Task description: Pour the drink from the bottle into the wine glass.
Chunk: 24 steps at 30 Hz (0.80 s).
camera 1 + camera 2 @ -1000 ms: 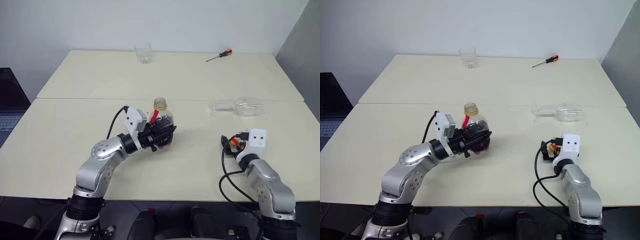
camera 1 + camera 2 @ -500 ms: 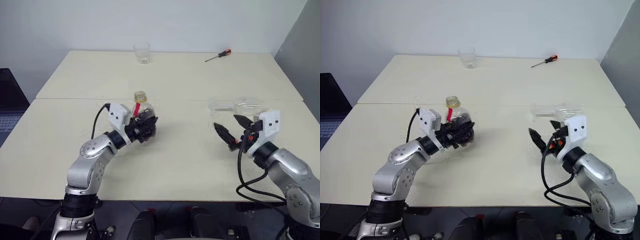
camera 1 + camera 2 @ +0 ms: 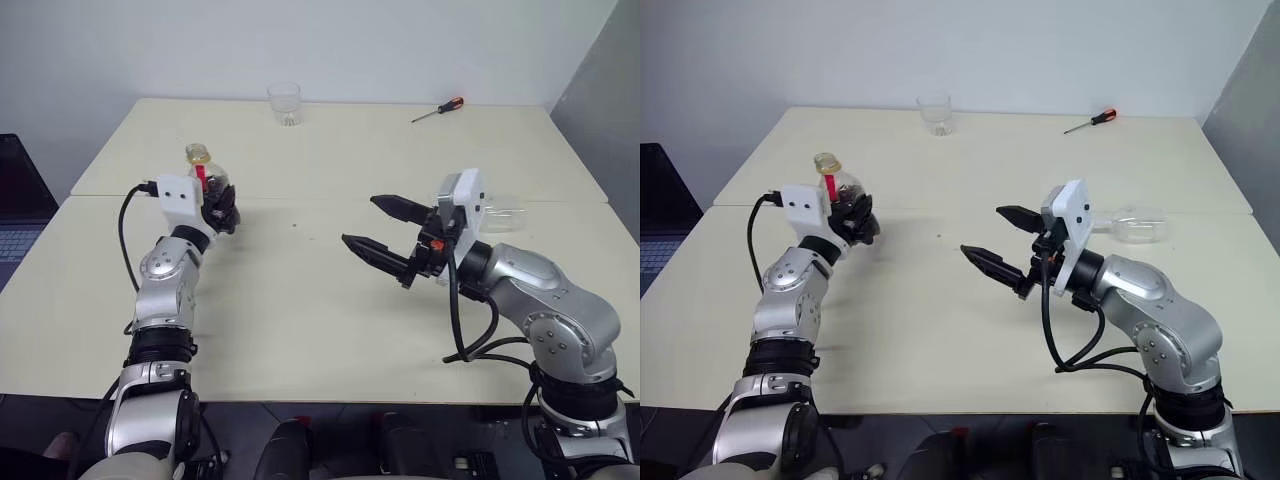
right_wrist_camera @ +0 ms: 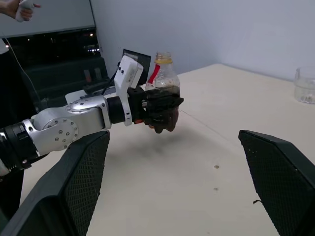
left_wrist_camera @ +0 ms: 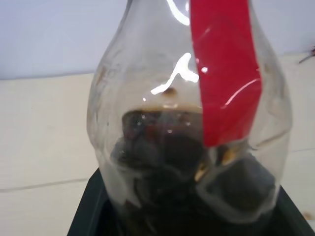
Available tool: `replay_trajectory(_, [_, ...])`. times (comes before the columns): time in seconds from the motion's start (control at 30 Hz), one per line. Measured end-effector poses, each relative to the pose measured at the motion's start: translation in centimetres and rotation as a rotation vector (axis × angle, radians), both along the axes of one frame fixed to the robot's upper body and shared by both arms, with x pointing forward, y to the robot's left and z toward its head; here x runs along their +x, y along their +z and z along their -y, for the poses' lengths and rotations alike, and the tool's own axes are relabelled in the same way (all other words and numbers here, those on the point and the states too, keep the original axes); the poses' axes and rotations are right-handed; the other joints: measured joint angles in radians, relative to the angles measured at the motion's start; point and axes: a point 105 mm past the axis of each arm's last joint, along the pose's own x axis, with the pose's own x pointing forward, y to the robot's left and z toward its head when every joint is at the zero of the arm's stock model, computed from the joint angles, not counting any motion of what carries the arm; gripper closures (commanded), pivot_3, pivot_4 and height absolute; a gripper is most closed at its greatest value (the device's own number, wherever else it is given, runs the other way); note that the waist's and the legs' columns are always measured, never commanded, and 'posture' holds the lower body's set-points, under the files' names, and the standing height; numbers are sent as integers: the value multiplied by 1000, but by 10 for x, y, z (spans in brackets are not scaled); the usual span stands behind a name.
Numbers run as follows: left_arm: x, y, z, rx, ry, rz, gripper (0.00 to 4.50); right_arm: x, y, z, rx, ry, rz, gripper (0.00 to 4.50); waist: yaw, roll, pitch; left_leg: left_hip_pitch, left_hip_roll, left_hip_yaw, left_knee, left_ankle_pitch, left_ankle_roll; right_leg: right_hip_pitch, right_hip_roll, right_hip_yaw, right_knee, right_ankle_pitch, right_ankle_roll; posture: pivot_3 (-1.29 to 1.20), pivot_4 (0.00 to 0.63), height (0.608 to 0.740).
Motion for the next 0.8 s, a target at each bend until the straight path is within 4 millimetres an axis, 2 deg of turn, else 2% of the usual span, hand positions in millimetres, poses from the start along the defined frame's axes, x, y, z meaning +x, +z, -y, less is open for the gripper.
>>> replay_trajectory(0.27, [-4,-6,-18,4,68,36,2481,8,-8,-1,-11,-23,7,25,0,-1,0,0,0,0,0,0,0,0,0,0,1,0,0,0,150,740])
replay_trajectory(0.5, [-3,-27,-27,-6,111,-1,2481,10,-10,-3,-9,-33,8,25,0,-2,0,0,0,0,0,0,0,0,0,0,1,0,0,0,150,740])
replay_trajectory(0.67, [0,-26,-28,-19,120,6,2481,12,-10,-2,-5,-48,16,25,0,-2,-1,0,0,0,0,0,0,0,0,0,1,0,0,0,150,740])
replay_trajectory(0.8, [0,-26,-28,-21,121,14,1467,15,-12,-1,-5,-67,9,0,-1,-2,-1,0,0,0,0,0,0,0,0,0,2,0,0,0,150,740])
